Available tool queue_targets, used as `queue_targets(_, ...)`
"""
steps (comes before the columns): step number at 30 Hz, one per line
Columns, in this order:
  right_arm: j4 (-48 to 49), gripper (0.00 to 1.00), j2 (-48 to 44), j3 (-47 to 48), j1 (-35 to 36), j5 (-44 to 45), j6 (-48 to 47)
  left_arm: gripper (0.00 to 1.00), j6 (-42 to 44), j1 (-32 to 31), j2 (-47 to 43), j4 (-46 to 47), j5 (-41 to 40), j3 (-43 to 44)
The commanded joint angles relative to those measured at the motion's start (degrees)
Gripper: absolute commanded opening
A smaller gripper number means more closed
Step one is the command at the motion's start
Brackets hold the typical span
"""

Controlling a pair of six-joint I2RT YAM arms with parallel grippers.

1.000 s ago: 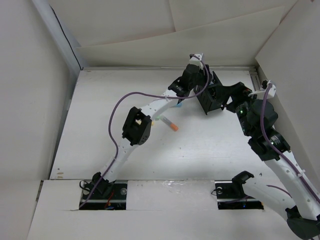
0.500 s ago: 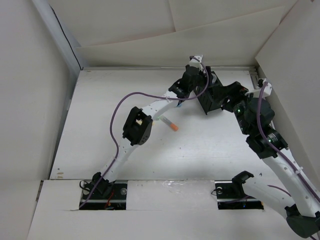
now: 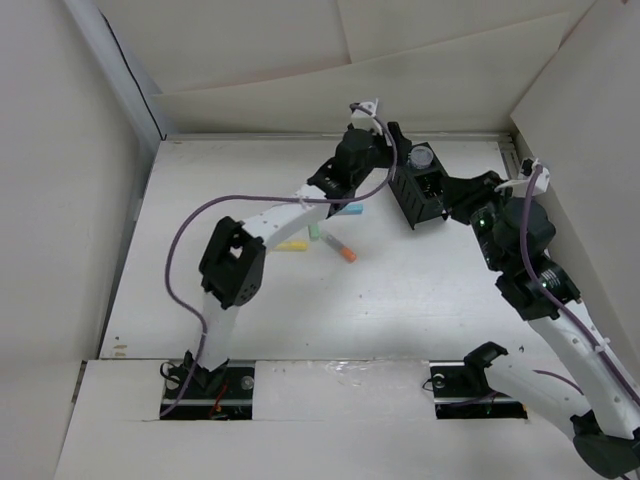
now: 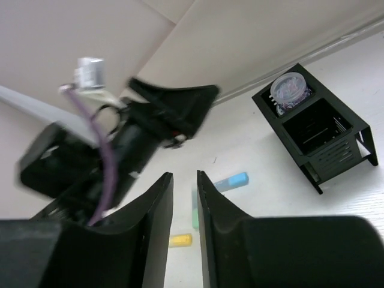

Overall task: Sort the stationery into containers
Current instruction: Place the stationery in the storage box, then pick up the pen from the center of the board.

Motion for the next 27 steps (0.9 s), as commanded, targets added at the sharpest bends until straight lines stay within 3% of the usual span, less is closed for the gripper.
queue_targets(1,1.19,0.27,-0.17,0.84,-0.36,-0.17,0.61,0.64,-3.36,1.53,-13.75,8.52,-2.83,-10.2)
queue_targets(6,1.19,0.09,9.22,-0.49,0.78,-4.03,0.62,0.47,-9.07,4.53,-28.78,10.2,-6.42,-32.01)
queue_targets(12,1.19,0.04,24.06,-0.49,7.1,-6.5,-1.49,0.39,-12.51,5.14,-45.83,6.52,-12.94,-54.51)
queue_targets(15,1.02,0.11,29.26,1.43,8.6,-8.42,-3.24,0.39,-13.82,5.66,-52.34,1.35,-16.27,-61.37)
queue_targets(16,1.01,0.25,32.5,1.97,8.6,-8.43,-4.29,0.39,-13.82,5.67,-53.84,0.28,-16.89,-63.15)
queue_targets(18,1.01,0.42,35.59,3.46,9.22,-8.43,-4.83,0.42,-15.14,6.19,-58.65,-1.4,-18.91,-66.4)
queue_targets(19,1.01,0.57,38.83,5.12,9.22,-8.43,-5.44,0.43,-15.14,6.2,-60.16,-1.4,-18.92,-69.81)
queue_targets(20,1.01,0.63,40.51,6.36,9.22,-7.82,-6.31,0.45,-15.14,6.2,-61.74,-1.4,-18.92,-71.32)
queue_targets(23,0.14,0.75,48.14,11.54,8.43,-7.29,-8.42,0.49,-14.62,6.72,-66.67,-0.88,-20.24,-75.81)
queue_targets(27,-2.67,0.76,57.2,18.31,5.62,-7.29,-10.97,0.51,-11.28,6.72,-70.1,-0.08,-20.24,-78.72)
